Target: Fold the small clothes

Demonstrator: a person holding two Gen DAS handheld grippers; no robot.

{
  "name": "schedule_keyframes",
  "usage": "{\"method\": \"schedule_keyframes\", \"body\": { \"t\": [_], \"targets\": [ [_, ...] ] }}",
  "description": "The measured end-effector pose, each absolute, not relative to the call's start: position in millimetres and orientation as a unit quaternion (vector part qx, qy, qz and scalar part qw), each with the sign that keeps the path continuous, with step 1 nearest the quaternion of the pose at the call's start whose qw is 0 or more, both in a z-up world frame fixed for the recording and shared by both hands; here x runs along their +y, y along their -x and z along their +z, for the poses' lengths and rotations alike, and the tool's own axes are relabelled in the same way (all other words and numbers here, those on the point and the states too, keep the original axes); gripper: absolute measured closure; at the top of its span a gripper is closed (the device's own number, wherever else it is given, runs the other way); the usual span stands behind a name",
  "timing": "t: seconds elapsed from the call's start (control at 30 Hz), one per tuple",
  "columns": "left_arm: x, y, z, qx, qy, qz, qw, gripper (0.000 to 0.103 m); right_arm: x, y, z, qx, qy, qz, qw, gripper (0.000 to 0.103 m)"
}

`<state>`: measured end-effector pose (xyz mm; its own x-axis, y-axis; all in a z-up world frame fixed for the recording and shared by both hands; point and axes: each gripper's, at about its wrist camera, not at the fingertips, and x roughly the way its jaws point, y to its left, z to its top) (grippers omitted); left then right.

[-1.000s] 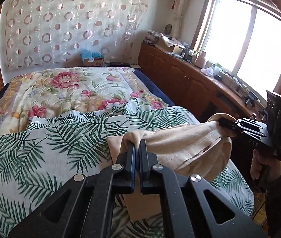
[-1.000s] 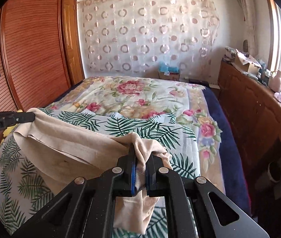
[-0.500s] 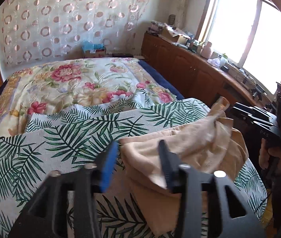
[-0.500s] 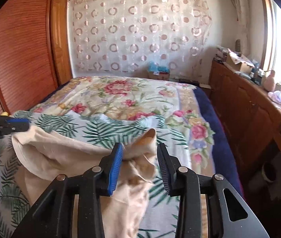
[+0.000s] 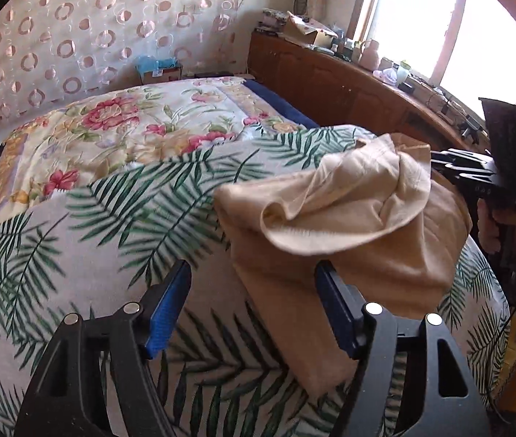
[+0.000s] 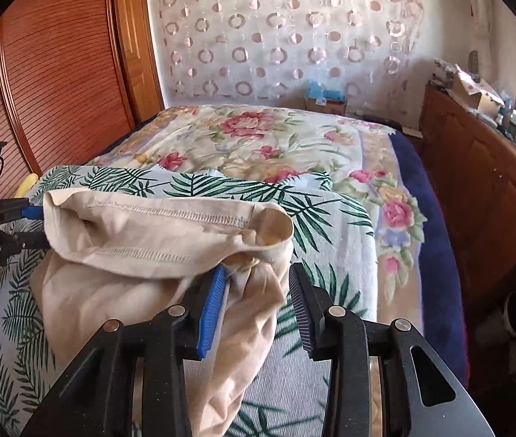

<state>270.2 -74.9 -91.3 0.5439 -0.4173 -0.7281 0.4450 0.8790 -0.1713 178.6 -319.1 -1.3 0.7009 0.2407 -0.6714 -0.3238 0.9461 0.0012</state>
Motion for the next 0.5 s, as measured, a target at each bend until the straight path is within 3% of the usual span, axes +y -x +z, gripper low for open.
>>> {"method": "schedule_keyframes", "body": {
  "t": [0.1,0.13,0.2,0.23,0.5],
  "targets": [
    [-83.5,-283.1,-78.8,0.384,-0.015,-0.251,0.888,0.033,-331.1,-198.0,-0.1,0.368,0.017,0.18,0.912,0.093],
    [-85.5,-288.0,-75.0,0.376,-0.013,-0.253,0.891,0.043,-335.4,-202.7,2.0,0.367,0.009,0.184,0.912,0.099],
    [-90.1,-298.9,-71.9,0.374,-0.017,-0.254,0.892,0.068,-344.3,-203.2,7.0,0.356,-0.004,0.193,0.914,0.101],
    [-92.7,-303.8,-72.9,0.377,-0.021,-0.254,0.891,0.097,-350.4,-202.0,9.1,0.348,-0.009,0.188,0.918,0.102],
    [-83.6,-324.6,-66.2,0.357,-0.011,-0.2,0.912,0.096,-360.3,-190.4,25.0,0.32,0.005,0.095,0.943,0.102]
  ]
}}
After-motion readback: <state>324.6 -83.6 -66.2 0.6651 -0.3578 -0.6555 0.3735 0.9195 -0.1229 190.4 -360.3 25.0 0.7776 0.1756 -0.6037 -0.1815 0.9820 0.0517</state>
